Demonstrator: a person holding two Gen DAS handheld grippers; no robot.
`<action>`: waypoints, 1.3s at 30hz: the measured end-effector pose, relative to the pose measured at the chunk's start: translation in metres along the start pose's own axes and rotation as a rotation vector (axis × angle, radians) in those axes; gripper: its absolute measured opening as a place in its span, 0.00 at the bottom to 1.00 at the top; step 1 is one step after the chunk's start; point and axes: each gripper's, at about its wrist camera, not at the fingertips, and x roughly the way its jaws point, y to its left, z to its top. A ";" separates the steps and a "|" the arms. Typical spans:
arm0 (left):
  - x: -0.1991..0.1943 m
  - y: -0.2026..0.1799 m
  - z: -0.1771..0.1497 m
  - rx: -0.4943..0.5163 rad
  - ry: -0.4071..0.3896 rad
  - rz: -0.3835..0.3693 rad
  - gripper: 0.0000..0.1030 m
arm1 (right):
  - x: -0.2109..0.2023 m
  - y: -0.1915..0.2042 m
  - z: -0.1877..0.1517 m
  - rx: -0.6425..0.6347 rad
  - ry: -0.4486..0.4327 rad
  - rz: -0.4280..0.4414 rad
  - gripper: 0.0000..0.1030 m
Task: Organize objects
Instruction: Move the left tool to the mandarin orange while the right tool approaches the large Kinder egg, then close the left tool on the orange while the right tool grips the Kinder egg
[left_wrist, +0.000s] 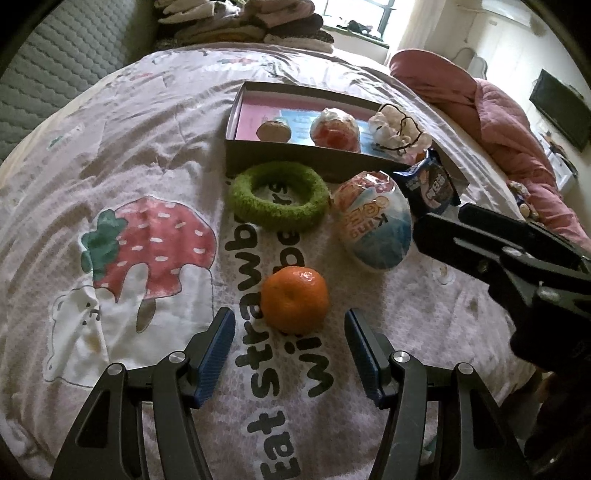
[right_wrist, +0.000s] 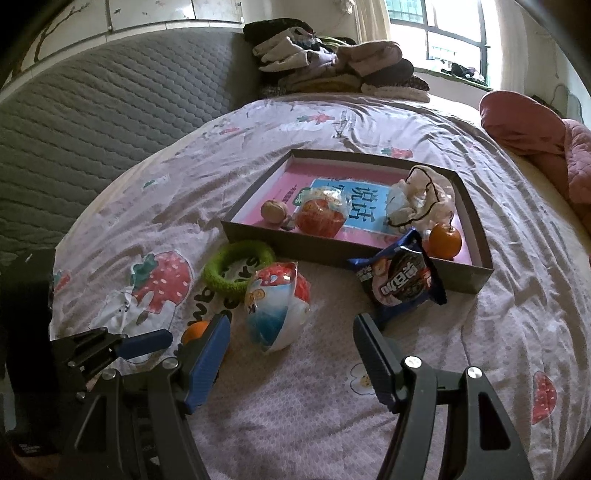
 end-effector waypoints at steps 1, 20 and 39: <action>0.000 0.000 0.000 -0.001 -0.003 0.000 0.61 | 0.002 0.000 0.000 0.001 -0.001 -0.005 0.67; 0.016 0.010 0.006 -0.022 -0.008 -0.033 0.61 | 0.047 0.002 0.002 0.007 0.063 -0.008 0.66; 0.026 -0.001 0.014 0.021 0.003 -0.023 0.56 | 0.061 0.004 0.004 -0.035 0.084 0.032 0.50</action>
